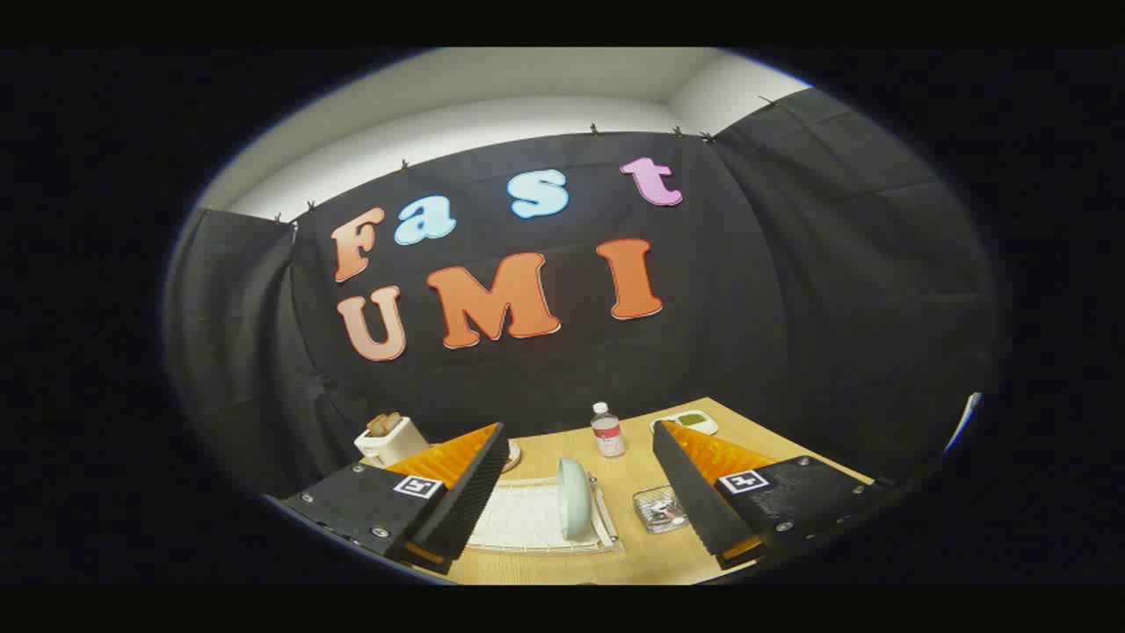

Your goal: Take the plate from the dish rack, then take the spoon from the basket and place it into the plate.

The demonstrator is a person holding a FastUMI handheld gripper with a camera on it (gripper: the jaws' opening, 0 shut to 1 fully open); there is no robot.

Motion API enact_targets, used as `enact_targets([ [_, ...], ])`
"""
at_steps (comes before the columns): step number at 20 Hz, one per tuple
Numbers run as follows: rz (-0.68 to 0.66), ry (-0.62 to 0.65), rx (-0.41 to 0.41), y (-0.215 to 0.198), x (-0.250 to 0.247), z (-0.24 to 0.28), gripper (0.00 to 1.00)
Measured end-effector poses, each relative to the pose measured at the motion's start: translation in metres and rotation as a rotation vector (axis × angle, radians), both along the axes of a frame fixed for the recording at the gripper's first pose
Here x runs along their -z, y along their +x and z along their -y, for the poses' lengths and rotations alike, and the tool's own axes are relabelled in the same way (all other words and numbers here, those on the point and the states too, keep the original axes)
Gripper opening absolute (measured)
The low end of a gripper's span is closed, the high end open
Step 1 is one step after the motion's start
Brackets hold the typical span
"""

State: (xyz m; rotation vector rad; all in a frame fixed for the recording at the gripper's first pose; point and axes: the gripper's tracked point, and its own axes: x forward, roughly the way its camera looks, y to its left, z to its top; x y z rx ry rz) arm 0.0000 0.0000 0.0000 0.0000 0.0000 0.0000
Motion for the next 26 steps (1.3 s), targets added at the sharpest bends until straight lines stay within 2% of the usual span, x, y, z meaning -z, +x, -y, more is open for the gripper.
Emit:
enact_targets([
  [13,-0.047,-0.070,-0.006,-0.003,0.016,-0.008,0.98],
  [19,-0.070,-0.100,0.033,0.016,0.028,-0.005,0.98],
  [26,-0.276,-0.214,0.058,0.062,0.088,-0.014,0.98],
])
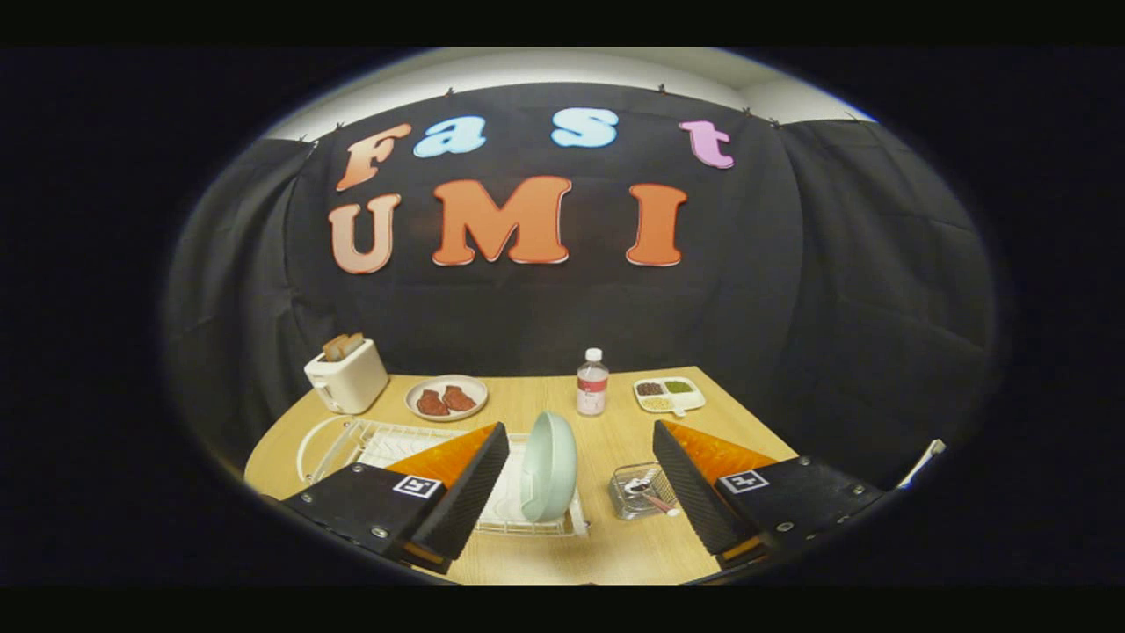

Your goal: Take the plate from the dish rack, then take the spoon from the basket and place it into the plate.

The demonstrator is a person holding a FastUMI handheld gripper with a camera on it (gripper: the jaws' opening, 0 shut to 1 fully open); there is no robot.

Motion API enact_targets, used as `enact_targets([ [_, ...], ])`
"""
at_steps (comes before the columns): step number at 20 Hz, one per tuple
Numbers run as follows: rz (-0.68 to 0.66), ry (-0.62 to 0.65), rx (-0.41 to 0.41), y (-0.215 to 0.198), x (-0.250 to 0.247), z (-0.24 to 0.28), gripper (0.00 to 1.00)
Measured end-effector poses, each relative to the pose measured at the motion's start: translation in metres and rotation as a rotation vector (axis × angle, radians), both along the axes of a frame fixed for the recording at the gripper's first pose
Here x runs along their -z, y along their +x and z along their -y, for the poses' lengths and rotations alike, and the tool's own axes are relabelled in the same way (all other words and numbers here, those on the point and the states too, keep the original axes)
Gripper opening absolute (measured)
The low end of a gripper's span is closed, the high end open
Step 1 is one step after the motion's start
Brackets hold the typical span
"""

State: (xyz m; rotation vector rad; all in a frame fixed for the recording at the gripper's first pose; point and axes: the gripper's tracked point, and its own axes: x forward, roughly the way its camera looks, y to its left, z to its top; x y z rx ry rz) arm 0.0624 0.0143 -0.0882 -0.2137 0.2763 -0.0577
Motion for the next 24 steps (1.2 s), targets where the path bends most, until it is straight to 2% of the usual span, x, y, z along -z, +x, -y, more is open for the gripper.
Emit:
enact_targets([
  [7,-0.178,0.027,0.035,0.047,0.051,0.007,0.97],
  [9,-0.231,0.032,0.049,0.057,0.064,0.012,0.87],
  [10,-0.250,0.033,0.053,0.061,0.069,0.014,0.76],
  [12,-0.291,0.035,0.063,0.068,0.082,0.017,0.68],
  [15,-0.358,0.045,0.090,0.071,0.098,0.020,0.63],
  [16,-0.389,0.059,0.099,0.070,0.106,0.019,0.58],
  [17,-0.419,0.080,0.090,0.070,0.111,0.013,0.55],
  [18,-0.442,0.103,0.064,0.071,0.116,0.004,0.47],
  [19,-0.456,0.095,0.070,0.076,0.124,0.002,0.44],
  [20,-0.457,0.056,0.101,0.074,0.123,0.009,0.33],
  [22,-0.437,-0.019,0.163,0.079,0.120,0.022,0.28],
  [24,-0.454,-0.058,0.183,0.076,0.121,0.021,0.25],
])
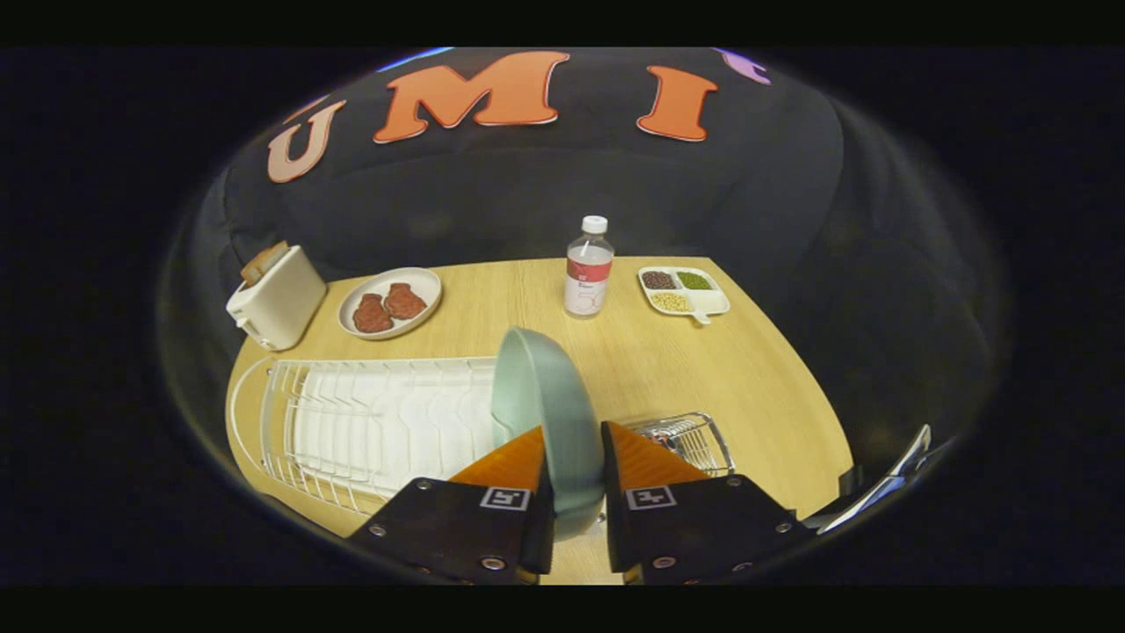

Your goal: Take the plate from the dish rack, then take the spoon from the basket and place it into the plate.

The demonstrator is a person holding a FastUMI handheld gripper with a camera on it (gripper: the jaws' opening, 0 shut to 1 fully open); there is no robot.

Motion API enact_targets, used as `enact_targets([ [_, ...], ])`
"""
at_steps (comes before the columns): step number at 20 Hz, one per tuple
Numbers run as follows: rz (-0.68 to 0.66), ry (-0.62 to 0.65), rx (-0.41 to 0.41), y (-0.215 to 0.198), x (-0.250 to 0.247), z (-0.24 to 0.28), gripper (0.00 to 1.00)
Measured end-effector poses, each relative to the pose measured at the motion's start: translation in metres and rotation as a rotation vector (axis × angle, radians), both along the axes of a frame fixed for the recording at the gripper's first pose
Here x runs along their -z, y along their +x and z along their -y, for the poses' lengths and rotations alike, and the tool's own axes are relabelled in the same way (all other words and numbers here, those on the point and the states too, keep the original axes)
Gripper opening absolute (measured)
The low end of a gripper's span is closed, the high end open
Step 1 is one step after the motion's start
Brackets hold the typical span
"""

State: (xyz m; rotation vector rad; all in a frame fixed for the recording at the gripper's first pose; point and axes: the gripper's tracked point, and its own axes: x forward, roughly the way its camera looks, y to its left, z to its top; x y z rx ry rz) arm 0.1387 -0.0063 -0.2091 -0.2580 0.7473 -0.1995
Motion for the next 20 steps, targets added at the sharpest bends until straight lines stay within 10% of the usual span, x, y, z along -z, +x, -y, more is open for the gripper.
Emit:
enact_targets([
  [12,0.035,-0.244,0.013,0.006,-0.049,-0.010,0.17],
  [20,0.103,0.070,-0.063,-0.021,-0.083,-0.054,0.16],
])
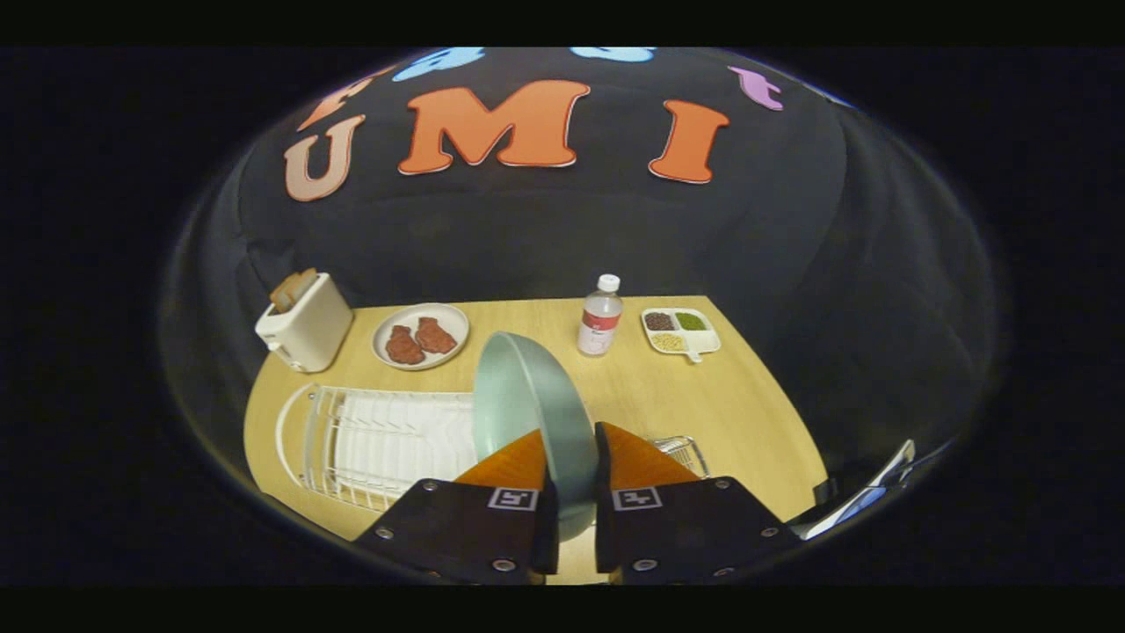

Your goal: Take the plate from the dish rack, then take the spoon from the basket and place it into the plate.

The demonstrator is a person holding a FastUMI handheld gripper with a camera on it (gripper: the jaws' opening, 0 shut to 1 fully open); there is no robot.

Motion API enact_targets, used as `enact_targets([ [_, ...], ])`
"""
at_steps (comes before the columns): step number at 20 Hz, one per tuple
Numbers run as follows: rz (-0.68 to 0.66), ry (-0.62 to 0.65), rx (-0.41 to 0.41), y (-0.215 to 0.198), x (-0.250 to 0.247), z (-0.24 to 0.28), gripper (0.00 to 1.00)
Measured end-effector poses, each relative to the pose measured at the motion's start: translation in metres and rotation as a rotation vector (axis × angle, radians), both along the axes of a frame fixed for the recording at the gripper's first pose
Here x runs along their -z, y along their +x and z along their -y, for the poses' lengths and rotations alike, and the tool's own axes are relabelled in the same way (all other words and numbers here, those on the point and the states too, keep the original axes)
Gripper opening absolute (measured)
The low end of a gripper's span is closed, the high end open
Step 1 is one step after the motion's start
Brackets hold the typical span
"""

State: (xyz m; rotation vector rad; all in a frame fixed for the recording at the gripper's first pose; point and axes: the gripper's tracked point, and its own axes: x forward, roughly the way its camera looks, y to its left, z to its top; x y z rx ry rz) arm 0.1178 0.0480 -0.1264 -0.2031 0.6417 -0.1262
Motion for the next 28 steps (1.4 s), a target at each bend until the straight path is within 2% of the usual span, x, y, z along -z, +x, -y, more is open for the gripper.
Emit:
enact_targets([
  [8,-0.061,0.351,-0.076,-0.078,0.024,-0.018,0.16],
  [14,-0.192,0.621,-0.089,-0.135,0.087,-0.032,0.16],
  [20,-0.277,0.682,-0.071,-0.170,0.158,-0.024,0.16],
  [28,-0.322,0.795,-0.072,-0.201,0.207,-0.020,0.16],
])
